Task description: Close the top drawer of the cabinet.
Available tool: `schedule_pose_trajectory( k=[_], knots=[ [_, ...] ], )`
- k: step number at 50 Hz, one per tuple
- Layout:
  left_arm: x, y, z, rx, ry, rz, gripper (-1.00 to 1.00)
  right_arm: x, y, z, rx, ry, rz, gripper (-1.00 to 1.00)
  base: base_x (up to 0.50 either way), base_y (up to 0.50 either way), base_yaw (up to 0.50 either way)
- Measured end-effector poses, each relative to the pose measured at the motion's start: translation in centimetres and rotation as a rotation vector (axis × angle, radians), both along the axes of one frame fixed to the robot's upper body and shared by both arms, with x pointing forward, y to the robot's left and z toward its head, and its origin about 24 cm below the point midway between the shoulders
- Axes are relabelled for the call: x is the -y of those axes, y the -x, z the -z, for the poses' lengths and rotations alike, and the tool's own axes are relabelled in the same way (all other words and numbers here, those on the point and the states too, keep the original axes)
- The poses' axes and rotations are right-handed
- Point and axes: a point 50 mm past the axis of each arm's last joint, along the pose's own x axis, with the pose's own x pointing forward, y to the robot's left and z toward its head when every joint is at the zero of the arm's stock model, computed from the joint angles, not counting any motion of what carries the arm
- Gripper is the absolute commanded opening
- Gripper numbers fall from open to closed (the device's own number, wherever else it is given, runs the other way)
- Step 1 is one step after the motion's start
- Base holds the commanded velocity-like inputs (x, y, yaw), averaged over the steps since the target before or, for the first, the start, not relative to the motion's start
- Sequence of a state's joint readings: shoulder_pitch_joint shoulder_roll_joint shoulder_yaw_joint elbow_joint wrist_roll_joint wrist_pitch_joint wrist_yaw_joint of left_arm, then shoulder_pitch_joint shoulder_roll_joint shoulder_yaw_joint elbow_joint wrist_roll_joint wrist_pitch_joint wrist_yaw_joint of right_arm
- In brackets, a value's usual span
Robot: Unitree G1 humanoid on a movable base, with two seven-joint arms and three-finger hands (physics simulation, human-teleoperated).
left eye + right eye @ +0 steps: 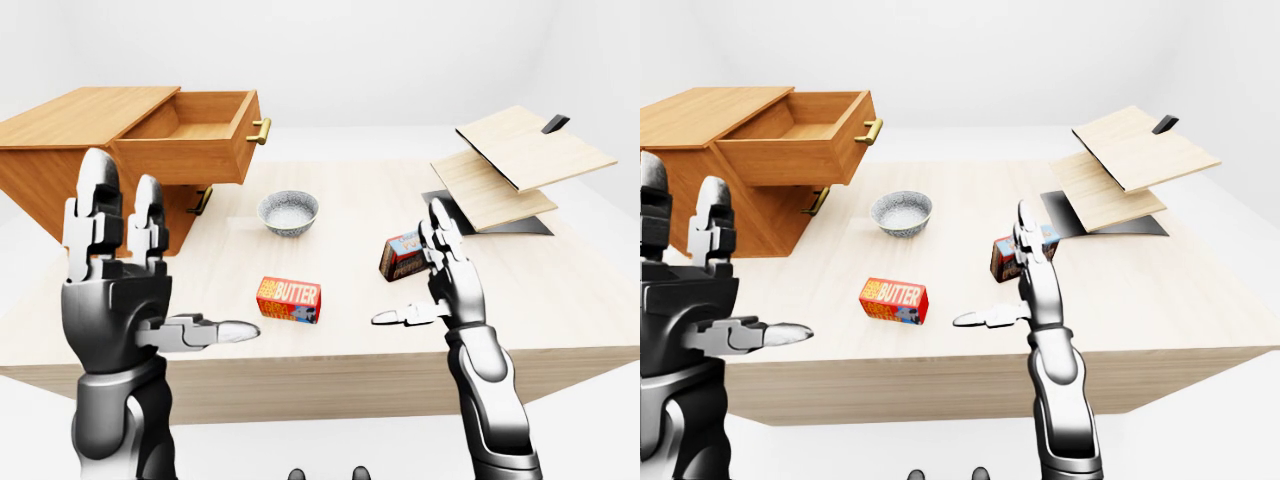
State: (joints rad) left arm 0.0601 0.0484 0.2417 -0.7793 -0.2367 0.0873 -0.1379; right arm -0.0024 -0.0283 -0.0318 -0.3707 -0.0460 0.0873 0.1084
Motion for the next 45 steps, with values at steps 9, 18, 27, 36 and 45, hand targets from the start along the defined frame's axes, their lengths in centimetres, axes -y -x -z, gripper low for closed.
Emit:
schedule_pose_trajectory(
  k=[9, 18, 27, 36, 45],
  knots=[
    [-0.1, 1.1, -1.2, 0.066, 0.000, -0.005, 1.00, 0.1, 0.6, -0.8, 0.037, 0.011, -0.001, 1.00, 0.00, 0.46, 0.00],
    [-0.1, 1.6, -1.5, 0.083, -0.006, -0.007, 1.00, 0.1, 1.1, -1.4, 0.063, 0.016, 0.001, 1.00, 0.00, 0.45, 0.00],
    [-0.1, 1.8, -1.6, 0.090, -0.012, -0.008, 1.00, 0.0, 1.4, -1.9, 0.089, 0.021, 0.007, 1.00, 0.00, 0.00, 0.00],
    [0.0, 2.1, -1.7, 0.099, -0.015, -0.007, 1.00, -0.1, 1.9, -2.8, 0.129, 0.026, 0.000, 1.00, 0.05, 0.00, 0.00],
    [0.0, 2.2, -1.8, 0.102, -0.018, -0.006, 1.00, -0.1, 2.3, -3.4, 0.156, 0.018, -0.019, 1.00, 0.37, 0.00, 0.00]
  ],
)
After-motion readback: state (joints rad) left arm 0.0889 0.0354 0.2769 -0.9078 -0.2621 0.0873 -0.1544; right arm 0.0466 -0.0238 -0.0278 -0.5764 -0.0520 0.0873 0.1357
